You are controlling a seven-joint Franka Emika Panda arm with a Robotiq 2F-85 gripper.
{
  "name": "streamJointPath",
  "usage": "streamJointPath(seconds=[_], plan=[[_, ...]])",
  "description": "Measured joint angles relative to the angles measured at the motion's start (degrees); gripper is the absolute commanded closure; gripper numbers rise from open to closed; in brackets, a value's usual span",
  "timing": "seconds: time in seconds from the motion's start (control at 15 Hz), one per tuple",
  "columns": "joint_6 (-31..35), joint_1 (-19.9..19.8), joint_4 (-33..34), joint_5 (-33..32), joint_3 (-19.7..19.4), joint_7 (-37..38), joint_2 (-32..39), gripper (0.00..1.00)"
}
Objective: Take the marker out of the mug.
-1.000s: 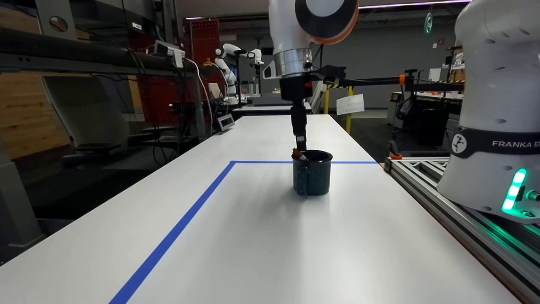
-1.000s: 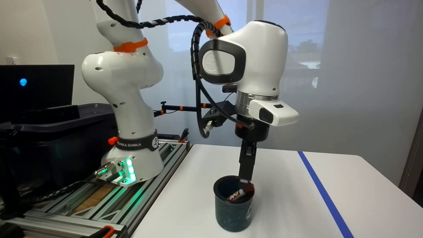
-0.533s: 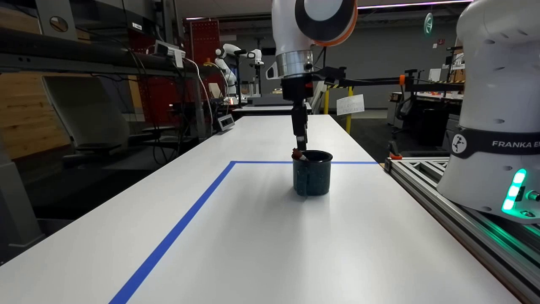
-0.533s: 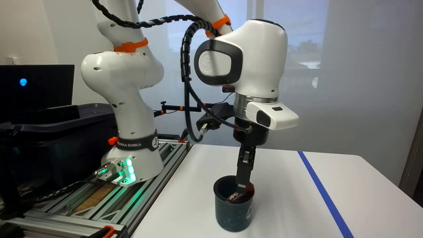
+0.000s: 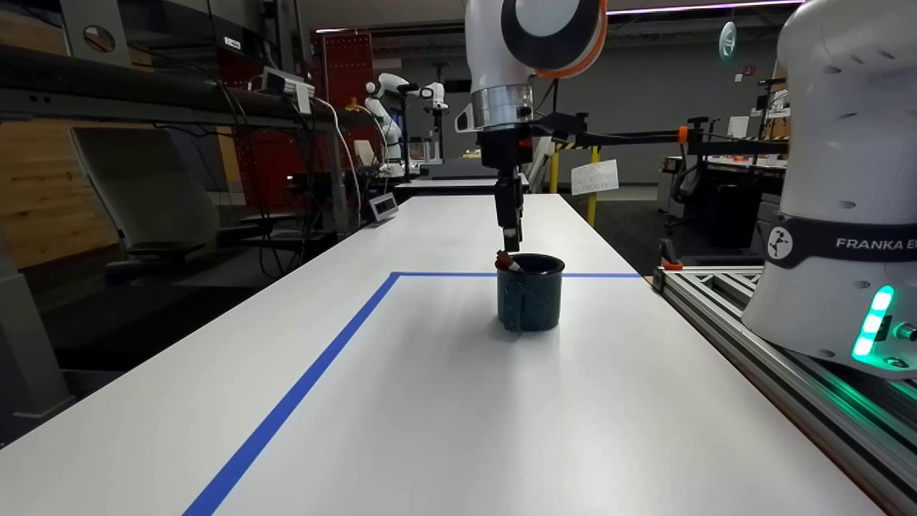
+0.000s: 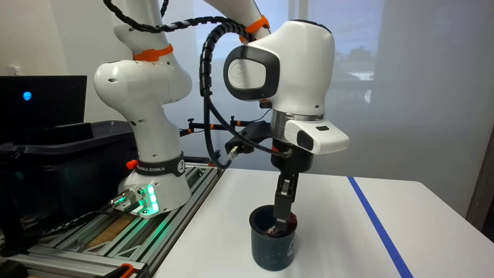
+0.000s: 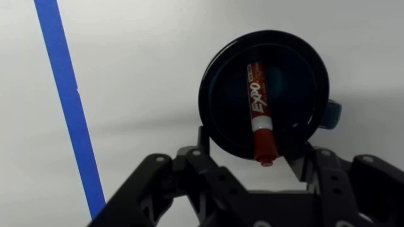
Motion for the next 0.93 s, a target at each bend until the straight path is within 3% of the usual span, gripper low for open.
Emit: streamJointPath(seconds=[0.93], plan=[[3.81,1.74,0.01,2.09,1.09,-0.07,1.93,0.49]])
